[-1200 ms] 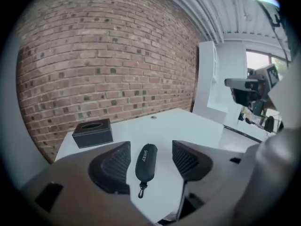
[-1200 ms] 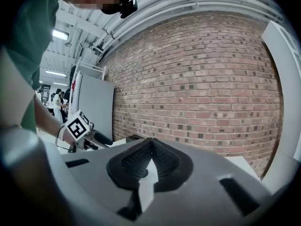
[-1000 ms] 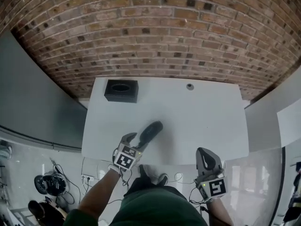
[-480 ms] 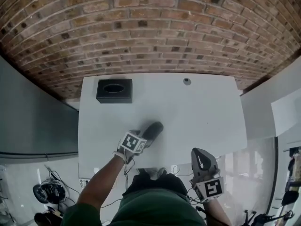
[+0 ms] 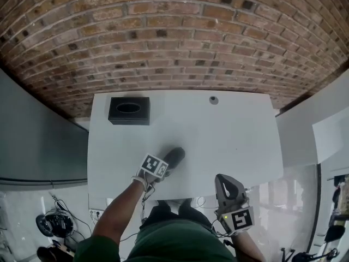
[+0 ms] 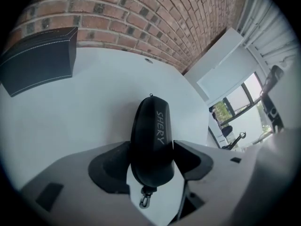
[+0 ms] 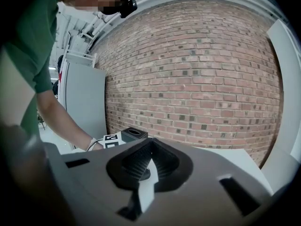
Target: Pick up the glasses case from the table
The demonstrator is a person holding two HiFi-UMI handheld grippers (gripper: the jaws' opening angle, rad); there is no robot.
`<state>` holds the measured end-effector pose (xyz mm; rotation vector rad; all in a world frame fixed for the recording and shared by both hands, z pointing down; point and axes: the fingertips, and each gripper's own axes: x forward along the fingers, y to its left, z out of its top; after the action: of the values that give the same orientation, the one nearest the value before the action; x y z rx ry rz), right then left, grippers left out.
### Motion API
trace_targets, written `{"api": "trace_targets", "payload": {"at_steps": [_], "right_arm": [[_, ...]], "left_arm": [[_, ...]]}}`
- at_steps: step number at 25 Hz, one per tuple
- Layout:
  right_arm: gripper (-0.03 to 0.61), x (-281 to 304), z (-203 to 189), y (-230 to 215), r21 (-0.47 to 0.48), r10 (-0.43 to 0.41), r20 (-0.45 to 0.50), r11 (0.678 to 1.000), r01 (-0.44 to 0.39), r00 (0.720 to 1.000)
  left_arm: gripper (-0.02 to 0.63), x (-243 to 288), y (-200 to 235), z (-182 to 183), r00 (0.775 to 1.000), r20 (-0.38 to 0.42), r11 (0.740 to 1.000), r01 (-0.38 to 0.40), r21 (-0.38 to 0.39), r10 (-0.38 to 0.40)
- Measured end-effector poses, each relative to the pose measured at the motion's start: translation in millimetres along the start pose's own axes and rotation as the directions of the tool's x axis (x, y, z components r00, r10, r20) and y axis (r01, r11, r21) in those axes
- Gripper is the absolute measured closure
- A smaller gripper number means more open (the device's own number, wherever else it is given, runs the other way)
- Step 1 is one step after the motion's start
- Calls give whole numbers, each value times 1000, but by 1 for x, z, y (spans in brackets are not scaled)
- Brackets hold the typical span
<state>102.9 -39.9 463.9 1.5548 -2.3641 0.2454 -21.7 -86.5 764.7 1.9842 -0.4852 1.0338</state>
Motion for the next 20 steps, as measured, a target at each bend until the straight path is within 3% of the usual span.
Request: {"api": "trace_targets", "payload": {"at_steps": [10,20], "right_arm": [[578,-4,-6,-19,9,53,18,999,-54,998],[578,-11,-6,-30,-2,76,31,997,-76,997]], "left_arm": [[347,-1,-9,0,998,15,998,-57,15,57],[347,-23,-35,18,988,132,995,-86,46,80]]}}
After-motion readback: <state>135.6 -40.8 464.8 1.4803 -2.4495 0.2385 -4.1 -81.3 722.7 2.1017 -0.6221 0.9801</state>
